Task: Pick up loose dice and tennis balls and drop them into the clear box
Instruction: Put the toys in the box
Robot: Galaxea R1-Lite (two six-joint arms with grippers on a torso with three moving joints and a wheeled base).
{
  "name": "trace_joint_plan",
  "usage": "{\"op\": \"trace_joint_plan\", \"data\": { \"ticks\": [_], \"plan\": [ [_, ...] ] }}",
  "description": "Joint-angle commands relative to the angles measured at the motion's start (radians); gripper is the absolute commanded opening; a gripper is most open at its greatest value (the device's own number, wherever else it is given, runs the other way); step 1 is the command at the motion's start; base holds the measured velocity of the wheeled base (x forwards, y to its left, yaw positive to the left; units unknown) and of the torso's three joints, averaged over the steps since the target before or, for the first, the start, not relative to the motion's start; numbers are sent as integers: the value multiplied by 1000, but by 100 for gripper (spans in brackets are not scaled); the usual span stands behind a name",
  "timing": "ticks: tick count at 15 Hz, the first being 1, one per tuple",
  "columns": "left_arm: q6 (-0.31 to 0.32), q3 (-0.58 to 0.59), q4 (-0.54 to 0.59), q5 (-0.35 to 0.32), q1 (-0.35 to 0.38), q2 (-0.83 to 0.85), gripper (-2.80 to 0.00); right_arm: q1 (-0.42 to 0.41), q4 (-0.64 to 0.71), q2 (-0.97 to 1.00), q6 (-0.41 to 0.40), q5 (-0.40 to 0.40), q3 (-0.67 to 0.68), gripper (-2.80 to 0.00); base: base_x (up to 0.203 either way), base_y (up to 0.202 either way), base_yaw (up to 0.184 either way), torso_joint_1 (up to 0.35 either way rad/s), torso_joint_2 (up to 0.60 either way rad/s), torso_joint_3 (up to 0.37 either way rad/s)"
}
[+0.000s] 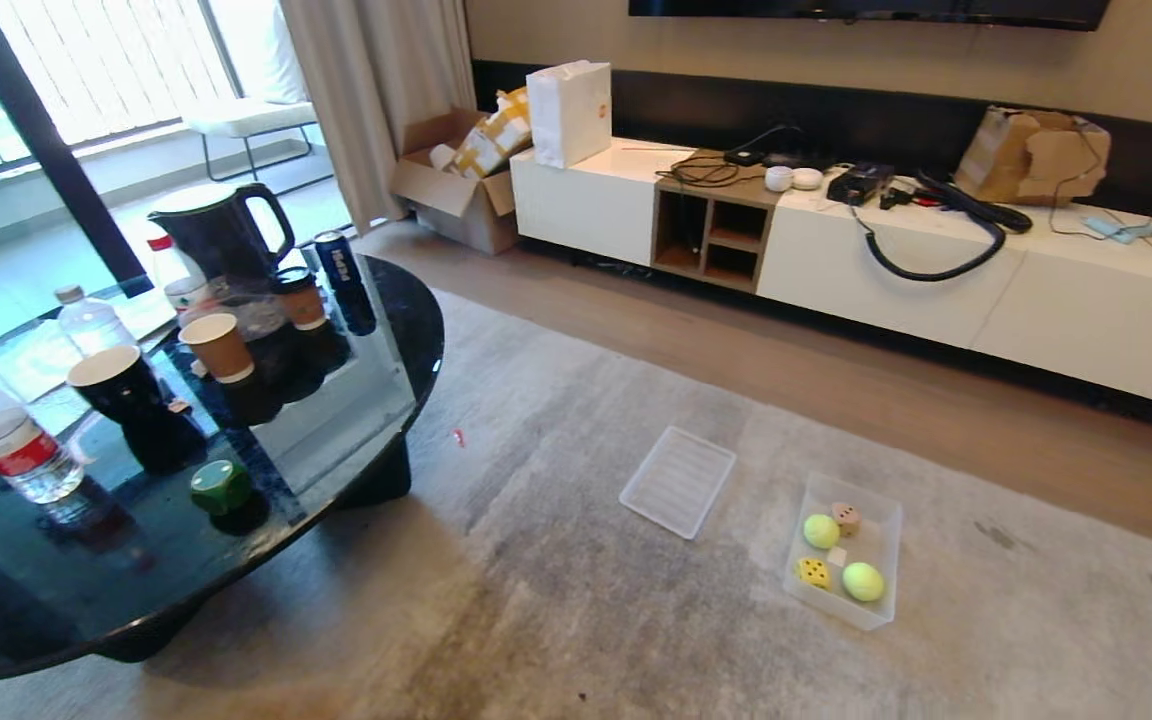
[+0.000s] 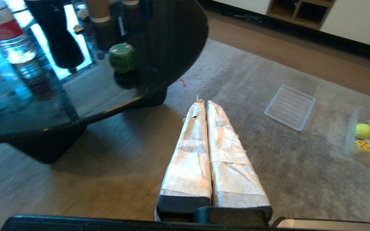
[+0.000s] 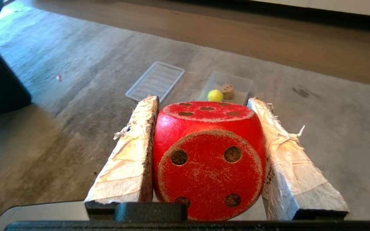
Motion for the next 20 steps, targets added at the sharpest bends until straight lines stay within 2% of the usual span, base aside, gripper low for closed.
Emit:
{"op": "trace_joint_plan", "data": {
  "ticks": [1, 8, 16, 20],
  "plan": [
    [0, 0, -1, -1, 0, 1, -280, 0, 0, 1, 0, 1, 1, -280, 3, 9, -144, -2, 3, -2],
    [6, 0, -3, -1, 0, 1, -280, 0, 0, 0, 0, 1, 0, -280, 8, 2, -27, 1, 1, 1],
    [-3, 0, 0, 1, 0, 1, -280, 0, 0, 1, 0, 0, 1, -280, 178, 0, 1, 1, 1, 2],
    [-5, 0, 0, 4, 0, 1, -280, 0, 0, 0, 0, 1, 1, -280, 28, 0, 0, 2, 0, 0]
  ]
}}
